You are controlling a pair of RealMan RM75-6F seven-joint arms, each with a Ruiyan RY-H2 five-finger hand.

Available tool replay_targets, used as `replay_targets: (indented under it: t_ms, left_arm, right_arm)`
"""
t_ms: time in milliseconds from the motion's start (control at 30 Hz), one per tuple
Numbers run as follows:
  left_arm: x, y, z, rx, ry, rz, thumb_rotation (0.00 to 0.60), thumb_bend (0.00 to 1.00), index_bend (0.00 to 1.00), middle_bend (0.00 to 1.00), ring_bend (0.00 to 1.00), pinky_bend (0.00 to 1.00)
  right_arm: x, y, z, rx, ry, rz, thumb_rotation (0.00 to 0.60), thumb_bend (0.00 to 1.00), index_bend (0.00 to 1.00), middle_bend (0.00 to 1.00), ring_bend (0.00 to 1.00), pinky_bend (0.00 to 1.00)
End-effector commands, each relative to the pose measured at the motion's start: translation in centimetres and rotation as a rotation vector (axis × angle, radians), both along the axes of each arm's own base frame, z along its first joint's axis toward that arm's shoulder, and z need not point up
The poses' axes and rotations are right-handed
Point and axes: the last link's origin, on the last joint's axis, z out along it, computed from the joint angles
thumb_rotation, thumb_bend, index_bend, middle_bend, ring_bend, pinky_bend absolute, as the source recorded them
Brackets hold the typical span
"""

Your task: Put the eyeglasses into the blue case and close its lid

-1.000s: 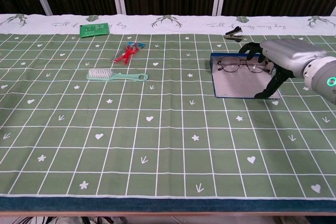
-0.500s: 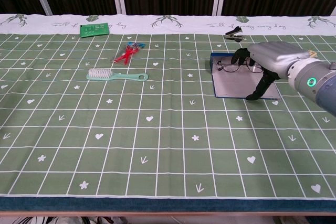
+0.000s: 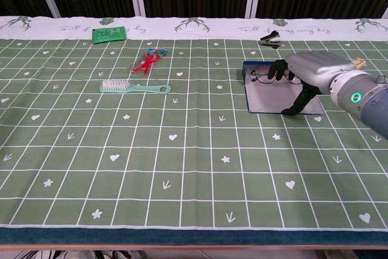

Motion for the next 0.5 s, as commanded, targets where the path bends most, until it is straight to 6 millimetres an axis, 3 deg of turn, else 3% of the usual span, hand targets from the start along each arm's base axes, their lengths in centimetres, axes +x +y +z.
replay_targets:
  t_ms: [33,500]
  left_arm:
    - [0.0,0.0,0.0,0.0,0.0,0.0,0.6,0.35,0.13,0.0,0.0,0.0]
    - [-0.02,0.01,-0.01,0.001,0.001,0.002,0.6,0.35,0.13,0.0,0.0,0.0]
  right_arm:
    - [-0.13,-0.01,-0.02,0.002,0.0,-0.003,0.6,0.27,0.28,0.28,0.29,0.25]
    - [-0.44,-0.02,0.04,0.016,0.007,-0.008,0.6,0.27,0.28,0.28,0.29,0.25]
